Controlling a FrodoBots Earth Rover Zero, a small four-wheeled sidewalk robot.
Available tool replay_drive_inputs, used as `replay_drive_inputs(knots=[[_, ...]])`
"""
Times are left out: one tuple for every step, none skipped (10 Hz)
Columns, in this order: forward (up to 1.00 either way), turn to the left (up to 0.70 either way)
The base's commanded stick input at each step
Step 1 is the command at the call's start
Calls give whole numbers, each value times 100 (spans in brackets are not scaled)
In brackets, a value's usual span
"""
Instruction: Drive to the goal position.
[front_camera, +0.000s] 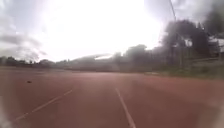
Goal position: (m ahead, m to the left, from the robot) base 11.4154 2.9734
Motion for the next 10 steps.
replay_drive_inputs(knots=[[70, 0], [70, 0], [70, 0], [70, 0], [70, 0], [70, 0], [70, 0], [70, 0], [70, 0], [70, 0]])
